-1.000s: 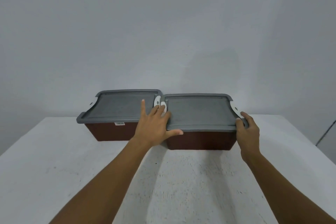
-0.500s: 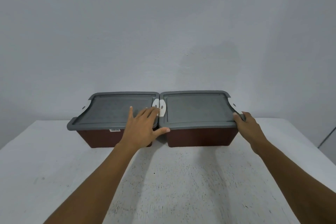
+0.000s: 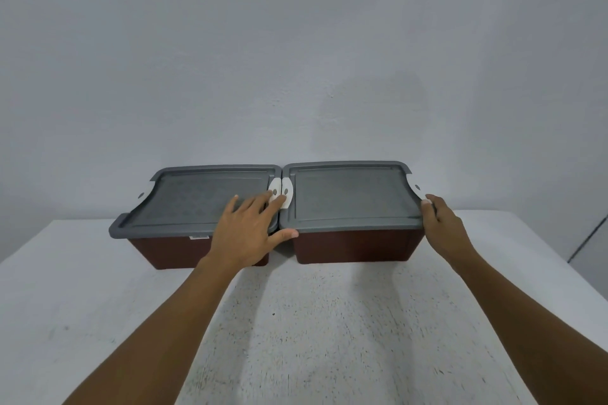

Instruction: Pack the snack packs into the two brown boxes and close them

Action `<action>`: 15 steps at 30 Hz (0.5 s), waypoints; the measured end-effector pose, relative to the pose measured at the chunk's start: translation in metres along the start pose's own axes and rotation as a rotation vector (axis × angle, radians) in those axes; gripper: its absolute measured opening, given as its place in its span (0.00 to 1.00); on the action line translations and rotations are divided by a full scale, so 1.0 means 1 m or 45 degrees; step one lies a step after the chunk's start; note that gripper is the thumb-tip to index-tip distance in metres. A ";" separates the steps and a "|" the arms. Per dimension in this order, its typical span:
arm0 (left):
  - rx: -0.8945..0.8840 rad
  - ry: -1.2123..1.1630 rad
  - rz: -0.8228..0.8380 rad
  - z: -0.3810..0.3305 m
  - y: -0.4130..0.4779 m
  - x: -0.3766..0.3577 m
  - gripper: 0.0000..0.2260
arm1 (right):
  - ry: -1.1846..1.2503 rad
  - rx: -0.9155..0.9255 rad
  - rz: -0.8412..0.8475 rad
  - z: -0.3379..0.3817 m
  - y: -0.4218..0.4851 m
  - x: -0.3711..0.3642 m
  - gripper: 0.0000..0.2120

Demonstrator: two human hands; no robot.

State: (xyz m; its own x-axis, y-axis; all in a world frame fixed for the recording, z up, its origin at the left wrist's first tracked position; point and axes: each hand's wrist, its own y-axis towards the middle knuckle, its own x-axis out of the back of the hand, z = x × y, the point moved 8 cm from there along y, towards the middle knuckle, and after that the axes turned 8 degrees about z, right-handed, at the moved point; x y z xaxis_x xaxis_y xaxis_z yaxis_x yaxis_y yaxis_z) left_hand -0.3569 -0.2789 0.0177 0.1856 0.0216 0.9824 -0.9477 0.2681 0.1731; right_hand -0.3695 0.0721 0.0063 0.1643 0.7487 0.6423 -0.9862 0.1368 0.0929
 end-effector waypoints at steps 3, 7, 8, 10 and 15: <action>0.009 0.000 0.115 0.003 0.003 -0.006 0.42 | -0.400 -0.010 -0.107 0.003 -0.004 0.002 0.24; 0.006 -0.071 0.138 0.004 0.005 -0.005 0.43 | -0.822 0.171 -0.025 0.035 -0.029 -0.027 0.25; 0.003 -0.085 0.132 0.005 0.003 -0.004 0.43 | -0.899 0.262 0.006 0.048 -0.041 -0.044 0.27; -0.023 -0.120 0.127 0.003 0.005 -0.002 0.42 | -0.961 0.329 0.022 0.064 -0.057 -0.071 0.32; -0.224 -0.189 0.099 -0.005 -0.034 0.012 0.40 | -0.766 0.376 0.040 0.086 -0.094 -0.102 0.33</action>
State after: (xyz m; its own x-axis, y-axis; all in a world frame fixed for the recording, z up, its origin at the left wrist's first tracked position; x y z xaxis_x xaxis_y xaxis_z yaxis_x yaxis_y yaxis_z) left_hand -0.3214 -0.2834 0.0238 0.0611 -0.0897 0.9941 -0.8953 0.4353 0.0944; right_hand -0.2948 -0.0728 -0.0025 0.1811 0.2457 0.9523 -0.9680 -0.1266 0.2167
